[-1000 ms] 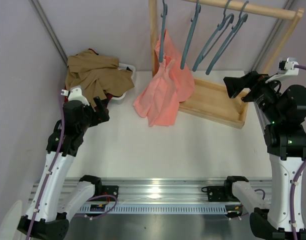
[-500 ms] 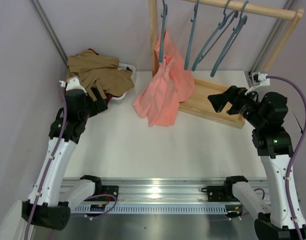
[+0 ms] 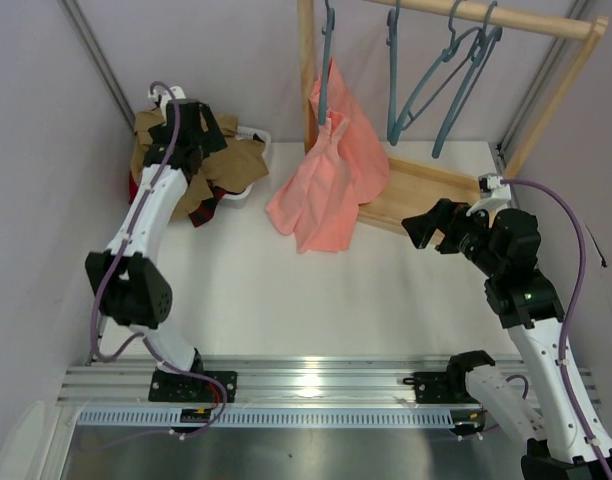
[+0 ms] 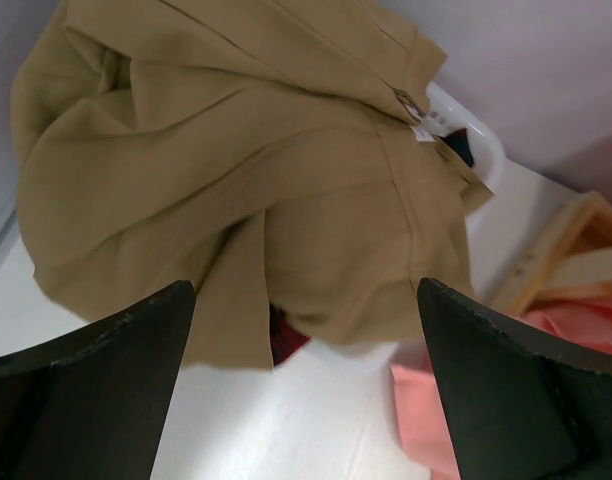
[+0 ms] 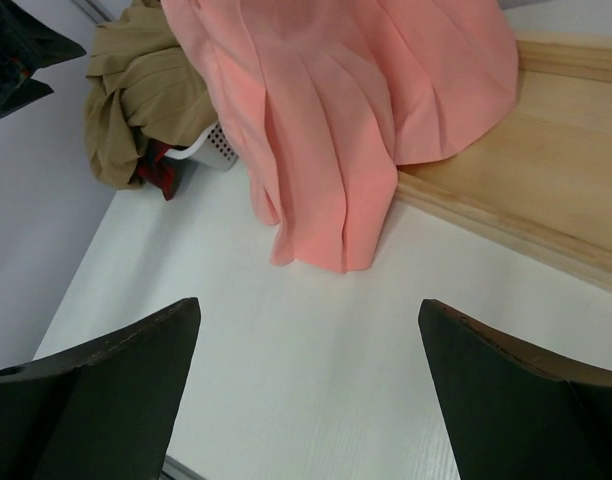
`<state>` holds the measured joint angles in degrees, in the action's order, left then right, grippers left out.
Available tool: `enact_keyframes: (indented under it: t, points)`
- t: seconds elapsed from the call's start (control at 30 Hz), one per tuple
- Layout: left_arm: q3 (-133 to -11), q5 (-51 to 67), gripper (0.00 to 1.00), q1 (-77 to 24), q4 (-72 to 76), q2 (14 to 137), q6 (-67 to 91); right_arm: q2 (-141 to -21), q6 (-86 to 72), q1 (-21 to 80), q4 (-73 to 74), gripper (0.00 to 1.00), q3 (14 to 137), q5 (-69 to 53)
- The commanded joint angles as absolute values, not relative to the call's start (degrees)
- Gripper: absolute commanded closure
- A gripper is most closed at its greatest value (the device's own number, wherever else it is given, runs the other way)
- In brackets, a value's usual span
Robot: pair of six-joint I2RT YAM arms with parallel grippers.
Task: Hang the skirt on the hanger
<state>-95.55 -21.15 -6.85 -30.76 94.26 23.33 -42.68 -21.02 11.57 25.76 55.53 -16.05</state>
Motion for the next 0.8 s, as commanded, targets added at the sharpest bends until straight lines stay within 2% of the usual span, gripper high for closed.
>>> enact_keyframes:
  t: [0.0,0.13,0.27,0.4,0.43,0.5,0.53,0.57,0.7,0.77]
  points:
    - [-102.9,-26.1,0.01,-6.2,-26.5,101.4,17.2,-42.2,-21.7,12.0,23.4,0.01,54.8,-12.8]
    - [-107.7,-28.8,0.04,-4.4,-24.0,109.5,10.5,-42.5,-21.9,12.0,23.1,0.00,54.8,-10.7]
    - [-117.1,-25.5,0.13,-1.4,-28.5,116.9,9.8,-44.0,-22.0,12.0,22.8,0.00,54.9,-8.2]
    - [-115.1,-23.8,0.15,-0.8,-26.8,118.4,7.6,-46.3,-22.1,12.0,22.1,0.01,55.2,-6.7]
    - [-114.1,-23.6,0.21,-0.7,-25.7,118.4,7.2,-47.1,-22.3,12.0,21.6,0.00,55.4,-6.4]
    - [-112.8,-21.5,0.24,-0.6,-25.2,118.4,7.3,-47.9,-22.4,12.0,20.7,0.01,55.7,-6.4]
    - [-112.6,-20.8,0.33,-0.6,-25.2,118.5,7.5,-48.6,-23.1,12.0,20.5,0.01,55.8,-6.1]
    - [-112.5,-19.5,0.35,-0.6,-25.4,118.6,7.5,-49.0,-23.6,12.0,20.3,0.01,56.0,-5.9]
    - [-111.1,-16.0,0.35,-0.6,-25.1,118.1,7.7,-50.6,-25.2,12.0,20.0,0.01,56.6,-6.2]
    - [-110.7,-14.6,0.29,-0.6,-24.9,118.1,7.4,-50.9,-25.6,12.0,20.0,0.01,56.7,-6.2]
